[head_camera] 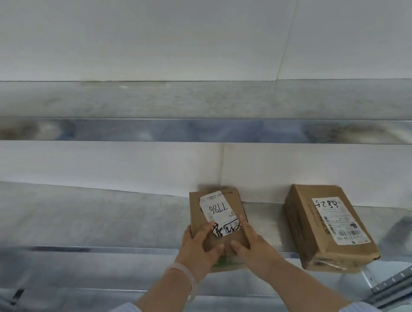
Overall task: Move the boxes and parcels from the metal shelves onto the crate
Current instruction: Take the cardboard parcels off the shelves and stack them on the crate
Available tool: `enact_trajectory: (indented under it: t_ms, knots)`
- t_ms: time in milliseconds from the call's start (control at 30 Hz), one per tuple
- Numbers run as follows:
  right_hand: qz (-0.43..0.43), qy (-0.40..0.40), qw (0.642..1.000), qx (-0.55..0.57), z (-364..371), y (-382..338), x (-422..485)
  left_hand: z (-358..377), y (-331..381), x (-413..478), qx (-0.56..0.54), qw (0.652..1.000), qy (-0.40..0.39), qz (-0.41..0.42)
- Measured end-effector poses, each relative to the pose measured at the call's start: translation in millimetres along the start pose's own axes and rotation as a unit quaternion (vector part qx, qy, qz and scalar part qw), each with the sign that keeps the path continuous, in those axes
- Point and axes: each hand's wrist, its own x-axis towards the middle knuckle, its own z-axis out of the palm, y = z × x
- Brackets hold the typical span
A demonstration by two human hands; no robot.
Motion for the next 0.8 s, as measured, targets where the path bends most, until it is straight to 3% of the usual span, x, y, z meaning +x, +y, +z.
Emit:
enact_trajectory:
  t_ms: [267,500,800]
  knots:
    - [-0.161,-0.101,0.981,0.025,63.4,-73.2,-0.2,-61.1,-43.4,-73.2,-0.057,0.981,0.184,-0.036]
    - [-0.289,-0.231,0.929,0.010,154.5,-150.5,-46.8,-114.5,-91.0,-191.5,0.006,0.927,0.359,-0.107]
    - [-0.413,-0.279,0.867,-0.023,270.0,-268.3,-128.6,-200.6,-144.4,-335.7,-0.040,0.860,0.496,-0.114]
